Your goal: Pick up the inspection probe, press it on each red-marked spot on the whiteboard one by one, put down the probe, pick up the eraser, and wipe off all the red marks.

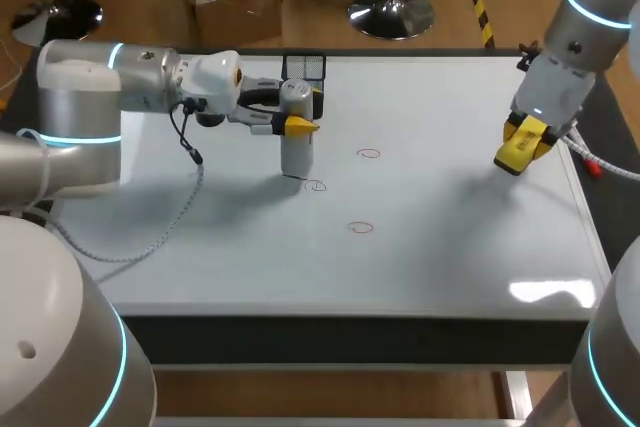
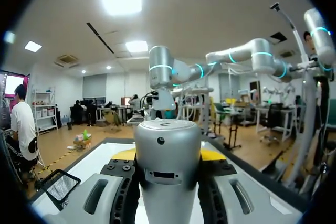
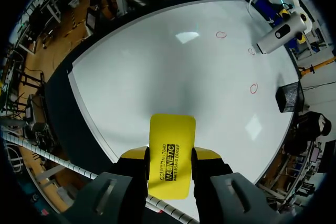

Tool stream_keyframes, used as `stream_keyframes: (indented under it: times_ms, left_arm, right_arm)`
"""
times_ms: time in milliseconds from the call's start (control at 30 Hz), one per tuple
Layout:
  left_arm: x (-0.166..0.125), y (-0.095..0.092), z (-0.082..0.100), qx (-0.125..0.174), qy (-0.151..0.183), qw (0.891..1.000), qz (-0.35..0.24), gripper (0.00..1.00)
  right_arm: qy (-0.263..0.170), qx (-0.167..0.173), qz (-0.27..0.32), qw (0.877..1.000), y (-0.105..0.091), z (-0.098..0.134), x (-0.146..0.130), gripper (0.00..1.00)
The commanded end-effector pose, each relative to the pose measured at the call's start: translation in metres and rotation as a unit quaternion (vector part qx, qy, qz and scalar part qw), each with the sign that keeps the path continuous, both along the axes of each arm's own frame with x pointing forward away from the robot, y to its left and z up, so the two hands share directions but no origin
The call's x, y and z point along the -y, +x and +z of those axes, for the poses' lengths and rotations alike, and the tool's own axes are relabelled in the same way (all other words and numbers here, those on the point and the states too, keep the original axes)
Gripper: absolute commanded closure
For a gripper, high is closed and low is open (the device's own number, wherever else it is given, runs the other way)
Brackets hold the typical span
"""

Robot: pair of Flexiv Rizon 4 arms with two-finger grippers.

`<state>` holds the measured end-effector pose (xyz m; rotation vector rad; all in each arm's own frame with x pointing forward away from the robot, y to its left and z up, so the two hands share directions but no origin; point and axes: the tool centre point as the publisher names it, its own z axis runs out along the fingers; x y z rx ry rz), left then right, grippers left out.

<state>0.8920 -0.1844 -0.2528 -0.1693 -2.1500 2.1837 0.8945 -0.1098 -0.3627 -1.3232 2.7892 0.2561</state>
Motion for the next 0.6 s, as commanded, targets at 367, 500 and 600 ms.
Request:
stream_keyframes:
  times_ms: [367, 500, 600]
  left_arm:
    - [-0.055, -0.002, 0.005, -0.001, -0.007, 0.998, 0.066, 1.0]
    - [-0.067, -0.004, 0.006, -0.002, -0.006, 0.995, 0.098, 1.0]
    - [-0.076, -0.011, 0.007, -0.003, -0.008, 0.993, 0.12, 1.0]
  right_arm:
    - [-0.002, 0.0, 0.001, 1.0, 0.0, 0.001, 0.0, 1.0]
    - [-0.002, 0.0, 0.001, 1.0, 0.0, 0.001, 0.0, 1.0]
    - [-0.002, 0.0, 0.001, 1.0, 0.0, 0.001, 0.0, 1.0]
